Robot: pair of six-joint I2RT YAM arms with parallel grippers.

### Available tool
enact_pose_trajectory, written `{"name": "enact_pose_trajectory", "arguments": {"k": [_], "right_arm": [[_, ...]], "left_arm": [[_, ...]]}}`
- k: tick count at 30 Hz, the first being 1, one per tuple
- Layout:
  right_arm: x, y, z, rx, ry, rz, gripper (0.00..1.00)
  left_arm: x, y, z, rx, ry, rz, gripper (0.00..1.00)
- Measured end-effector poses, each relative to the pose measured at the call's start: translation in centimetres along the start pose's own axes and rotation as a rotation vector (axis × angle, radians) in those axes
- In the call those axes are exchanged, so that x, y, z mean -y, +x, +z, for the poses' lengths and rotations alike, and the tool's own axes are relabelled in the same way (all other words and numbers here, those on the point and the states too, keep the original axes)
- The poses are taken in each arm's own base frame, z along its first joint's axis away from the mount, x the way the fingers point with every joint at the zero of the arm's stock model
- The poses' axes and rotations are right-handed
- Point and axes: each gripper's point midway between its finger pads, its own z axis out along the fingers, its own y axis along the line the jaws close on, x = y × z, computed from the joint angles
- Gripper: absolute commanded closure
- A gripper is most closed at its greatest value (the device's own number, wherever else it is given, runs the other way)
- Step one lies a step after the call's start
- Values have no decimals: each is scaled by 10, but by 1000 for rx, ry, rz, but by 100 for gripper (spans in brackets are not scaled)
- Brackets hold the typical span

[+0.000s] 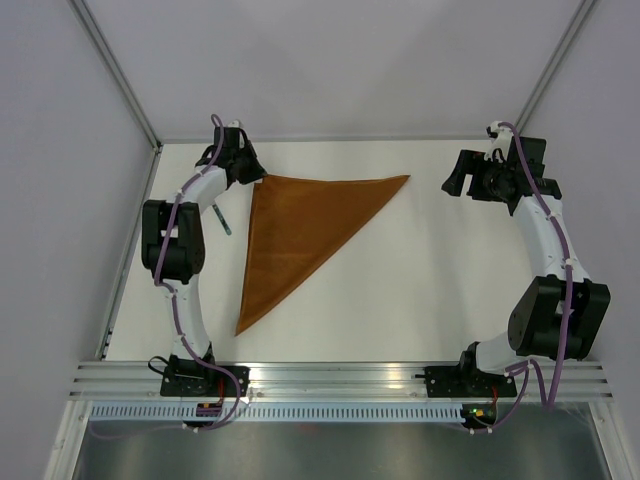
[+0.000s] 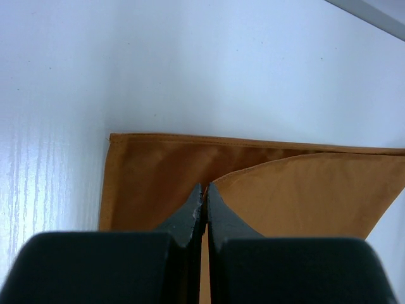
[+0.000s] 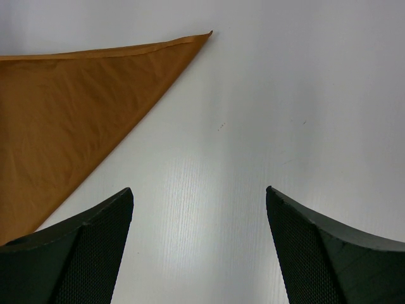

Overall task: Fold the napkin, place the utensils inside, and roll it up
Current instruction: Fold the napkin at the center of the board.

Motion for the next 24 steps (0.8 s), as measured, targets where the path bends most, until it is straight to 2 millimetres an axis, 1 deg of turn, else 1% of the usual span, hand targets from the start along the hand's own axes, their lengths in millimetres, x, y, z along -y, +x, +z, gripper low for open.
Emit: {"name": "enact_pose_trajectory", "arguments": {"k": [10,13,19,24], "right_arm": [[1,1,1,-4,0,1,10],[2,3,3,-11,1,4,10],[2,4,4,-17,2,5,10],[2,5,4,-19,1,4,10]], "left_arm": [[-10,-6,0,7,-13,-13,98],[-12,-5,5,3,-17,-15,98],[-20,5,16,-24,-32,-21,98],[-22,0,23,-22,-33,-23,98]]}}
